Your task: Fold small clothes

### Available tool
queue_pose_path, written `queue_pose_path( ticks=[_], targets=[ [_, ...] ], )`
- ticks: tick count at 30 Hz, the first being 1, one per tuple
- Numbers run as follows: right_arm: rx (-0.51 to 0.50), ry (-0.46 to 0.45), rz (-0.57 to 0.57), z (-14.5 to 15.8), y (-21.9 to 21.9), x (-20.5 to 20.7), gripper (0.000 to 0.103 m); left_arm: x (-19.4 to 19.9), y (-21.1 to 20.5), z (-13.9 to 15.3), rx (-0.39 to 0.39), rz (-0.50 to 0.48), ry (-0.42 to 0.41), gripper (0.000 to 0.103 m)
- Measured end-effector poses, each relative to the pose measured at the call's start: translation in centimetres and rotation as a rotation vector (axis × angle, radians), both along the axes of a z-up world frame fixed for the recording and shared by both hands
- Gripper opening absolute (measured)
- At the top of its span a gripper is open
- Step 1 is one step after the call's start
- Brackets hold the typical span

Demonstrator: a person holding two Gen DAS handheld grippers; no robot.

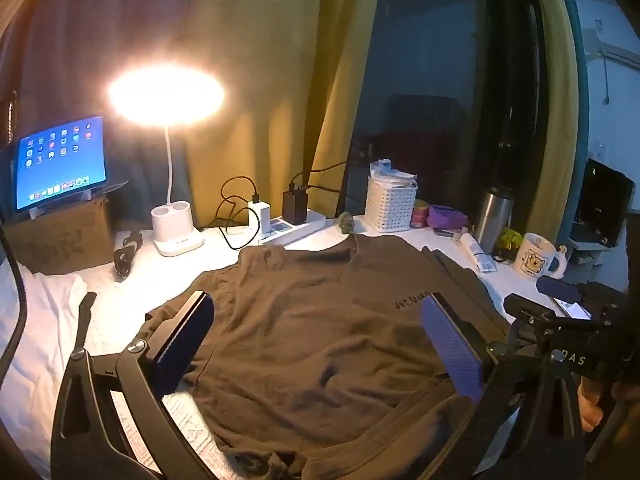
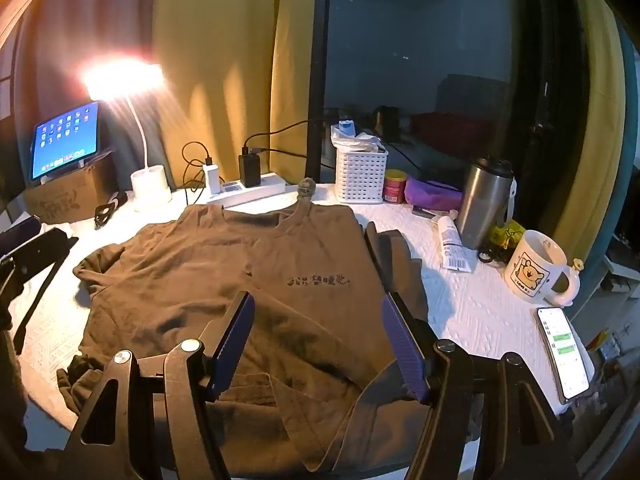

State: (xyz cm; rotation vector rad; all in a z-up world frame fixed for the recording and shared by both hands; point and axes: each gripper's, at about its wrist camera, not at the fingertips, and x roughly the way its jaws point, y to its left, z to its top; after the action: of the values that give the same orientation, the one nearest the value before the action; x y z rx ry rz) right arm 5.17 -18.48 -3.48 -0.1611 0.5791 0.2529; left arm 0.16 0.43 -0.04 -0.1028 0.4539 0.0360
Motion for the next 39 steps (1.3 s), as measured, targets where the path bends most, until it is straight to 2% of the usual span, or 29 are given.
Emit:
queue_pose_path(
  ticks=[18,39],
  targets=[
    [0.002,-0.002,-0.012,0.2,-0.2,0.1,0.068,-0.2,1.6,-0.3,-0.015,0.072,-0.023,0.102],
    [-0.004,-0.004,-0.017,0.2,-0.1,0.3,0.068,0.2,1.4,-0.3,-0.024,0.045,-0.036,0.102]
  ],
)
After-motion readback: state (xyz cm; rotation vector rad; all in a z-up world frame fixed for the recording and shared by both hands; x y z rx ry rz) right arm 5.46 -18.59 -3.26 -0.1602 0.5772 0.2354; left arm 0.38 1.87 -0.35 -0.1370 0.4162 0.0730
